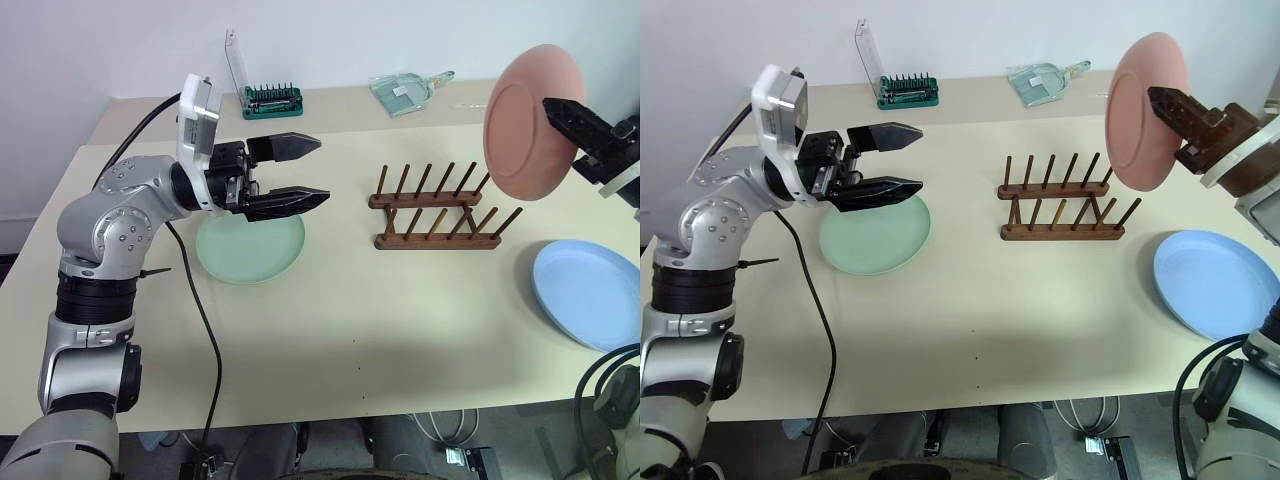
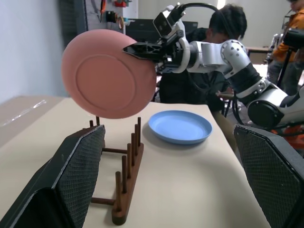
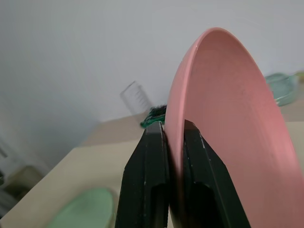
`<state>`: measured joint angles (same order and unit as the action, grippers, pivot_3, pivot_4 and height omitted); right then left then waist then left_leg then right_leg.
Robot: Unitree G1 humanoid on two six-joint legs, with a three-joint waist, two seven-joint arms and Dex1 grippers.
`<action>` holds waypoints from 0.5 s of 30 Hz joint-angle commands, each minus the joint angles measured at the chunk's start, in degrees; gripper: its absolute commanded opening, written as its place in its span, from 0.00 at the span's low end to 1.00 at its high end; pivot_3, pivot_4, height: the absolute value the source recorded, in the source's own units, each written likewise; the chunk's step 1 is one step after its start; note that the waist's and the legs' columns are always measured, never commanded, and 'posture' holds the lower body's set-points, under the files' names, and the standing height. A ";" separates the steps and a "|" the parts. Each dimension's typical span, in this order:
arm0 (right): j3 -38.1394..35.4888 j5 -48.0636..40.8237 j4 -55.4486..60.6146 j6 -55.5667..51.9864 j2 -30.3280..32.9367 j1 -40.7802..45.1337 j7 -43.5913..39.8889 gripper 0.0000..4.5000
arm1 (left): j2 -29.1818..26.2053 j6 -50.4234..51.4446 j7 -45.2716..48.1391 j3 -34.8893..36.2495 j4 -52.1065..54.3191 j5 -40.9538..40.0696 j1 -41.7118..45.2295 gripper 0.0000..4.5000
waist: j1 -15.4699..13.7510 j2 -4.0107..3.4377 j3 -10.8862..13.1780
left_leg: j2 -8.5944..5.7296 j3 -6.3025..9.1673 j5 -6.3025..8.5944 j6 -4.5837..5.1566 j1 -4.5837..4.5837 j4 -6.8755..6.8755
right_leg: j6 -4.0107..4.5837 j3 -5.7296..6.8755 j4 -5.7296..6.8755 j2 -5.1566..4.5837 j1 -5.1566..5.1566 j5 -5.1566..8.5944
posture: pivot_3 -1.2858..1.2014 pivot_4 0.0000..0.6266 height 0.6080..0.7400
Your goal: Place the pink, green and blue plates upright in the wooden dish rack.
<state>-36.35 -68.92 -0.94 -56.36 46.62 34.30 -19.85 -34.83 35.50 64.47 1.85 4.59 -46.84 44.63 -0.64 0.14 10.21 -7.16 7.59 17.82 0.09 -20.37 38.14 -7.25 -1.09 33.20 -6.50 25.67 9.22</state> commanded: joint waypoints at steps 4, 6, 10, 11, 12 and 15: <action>-4.00 -3.16 -0.87 0.15 -0.17 0.62 0.81 0.00 | -0.50 -0.19 -0.32 2.09 0.85 0.26 0.85 0.98 | 0.00 0.00 0.00 | 0.00 0.00 -0.01 -0.01 0.00 0.00 | 0.00 0.00 0.00 0.00 0.00 0.00 | 0.52 0.24 1.00; -4.55 -5.14 -1.66 -1.53 -0.36 0.07 1.20 0.00 | -0.51 0.10 -0.48 2.11 0.83 0.11 1.00 0.98 | -0.01 0.00 0.00 | 0.00 0.00 0.00 -0.01 0.00 0.00 | 0.00 -0.01 0.00 0.00 0.00 0.00 | 0.52 0.24 1.00; -5.12 -6.53 -1.85 -1.39 -0.35 0.09 1.70 0.00 | -0.50 0.19 -0.64 2.00 0.87 0.18 1.06 0.98 | -0.02 0.00 0.00 | 0.00 -0.01 0.00 -0.01 0.00 0.00 | 0.00 -0.01 0.00 0.00 0.00 0.00 | 0.52 0.24 1.00; -5.16 -6.60 -1.38 -0.99 -0.12 0.31 1.63 0.00 | -0.47 0.25 -0.68 2.00 0.87 0.14 1.11 0.98 | -0.02 0.00 0.00 | 0.00 0.00 0.00 0.00 0.00 0.00 | 0.00 -0.01 0.00 0.00 0.00 0.00 | 0.52 0.24 1.00; -5.49 -7.73 -1.41 -1.26 0.01 0.85 2.17 0.00 | -0.44 0.29 -0.73 1.97 0.85 0.13 1.15 0.98 | -0.01 0.00 0.00 | 0.00 0.00 0.01 0.01 0.00 0.00 | 0.00 -0.01 0.00 0.00 0.00 0.00 | 0.52 0.24 1.00; -5.31 -9.09 -1.56 -1.84 0.65 1.29 2.76 0.00 | -0.43 0.42 -0.54 1.93 0.57 0.06 1.33 0.98 | 0.01 0.00 0.00 | 0.00 0.00 0.01 0.02 0.01 0.00 | 0.00 -0.01 0.00 0.00 0.00 0.00 | 0.52 0.24 1.00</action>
<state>-39.82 -76.16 -3.55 -58.45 46.09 34.00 -17.18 -34.85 36.00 63.67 1.92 4.56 -46.69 44.65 -0.62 0.14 10.21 -7.16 7.59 17.83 0.10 -20.37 38.14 -7.25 -1.10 33.21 -6.50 25.66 9.22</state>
